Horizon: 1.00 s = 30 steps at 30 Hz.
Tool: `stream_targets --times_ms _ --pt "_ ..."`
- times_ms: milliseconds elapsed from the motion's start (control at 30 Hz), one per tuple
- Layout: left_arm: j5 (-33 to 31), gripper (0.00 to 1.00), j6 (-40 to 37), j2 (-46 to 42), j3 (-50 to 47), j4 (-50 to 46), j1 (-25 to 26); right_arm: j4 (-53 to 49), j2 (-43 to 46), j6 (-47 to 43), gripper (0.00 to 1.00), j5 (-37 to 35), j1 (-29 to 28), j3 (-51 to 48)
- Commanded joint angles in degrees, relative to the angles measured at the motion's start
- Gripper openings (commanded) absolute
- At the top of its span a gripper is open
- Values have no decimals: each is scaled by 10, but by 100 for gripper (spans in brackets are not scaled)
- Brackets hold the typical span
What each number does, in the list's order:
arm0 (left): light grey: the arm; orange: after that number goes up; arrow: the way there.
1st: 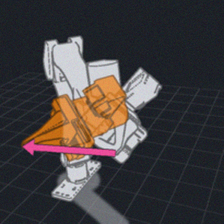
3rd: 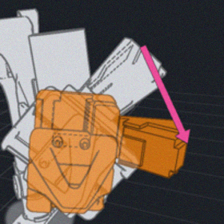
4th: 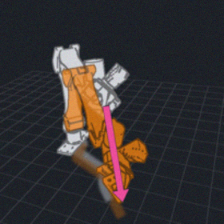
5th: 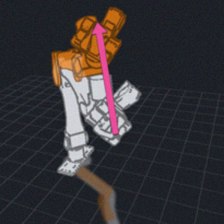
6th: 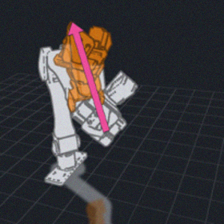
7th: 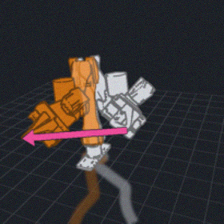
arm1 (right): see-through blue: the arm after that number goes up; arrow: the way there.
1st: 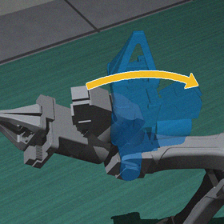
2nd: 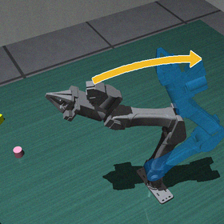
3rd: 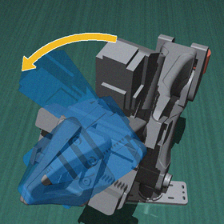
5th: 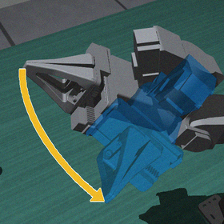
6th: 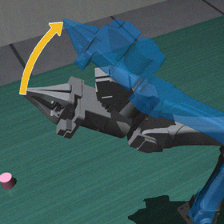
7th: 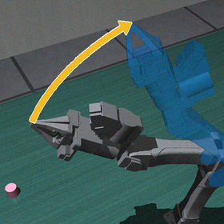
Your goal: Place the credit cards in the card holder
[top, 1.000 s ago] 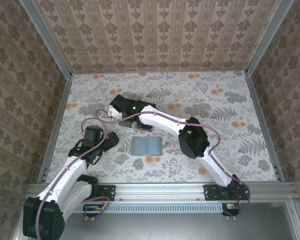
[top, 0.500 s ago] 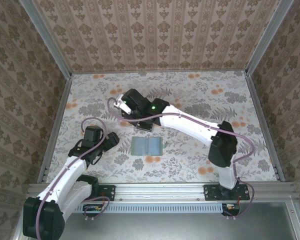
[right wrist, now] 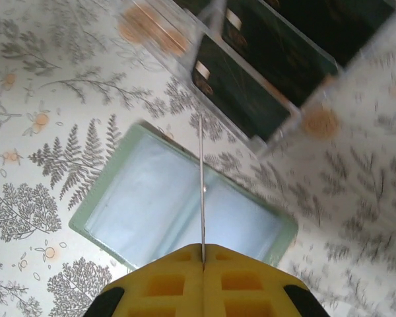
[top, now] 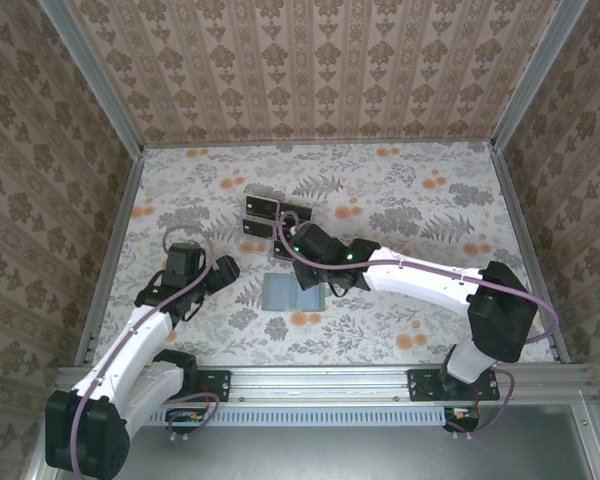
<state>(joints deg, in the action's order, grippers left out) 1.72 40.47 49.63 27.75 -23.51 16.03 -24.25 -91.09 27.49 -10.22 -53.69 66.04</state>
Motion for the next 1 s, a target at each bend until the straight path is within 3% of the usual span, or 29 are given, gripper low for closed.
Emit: stream_targets --times_ms 0,433,967 --pt "-2 100 -14 4 16 0 -1 60 34 161 0 -10 -3 -42" --pt "11 100 -14 12 6 5 0 127 -11 268 0 10 -9 -86" --pt "21 100 -15 43 4 29 6 163 -65 296 0 32 -18 -117"
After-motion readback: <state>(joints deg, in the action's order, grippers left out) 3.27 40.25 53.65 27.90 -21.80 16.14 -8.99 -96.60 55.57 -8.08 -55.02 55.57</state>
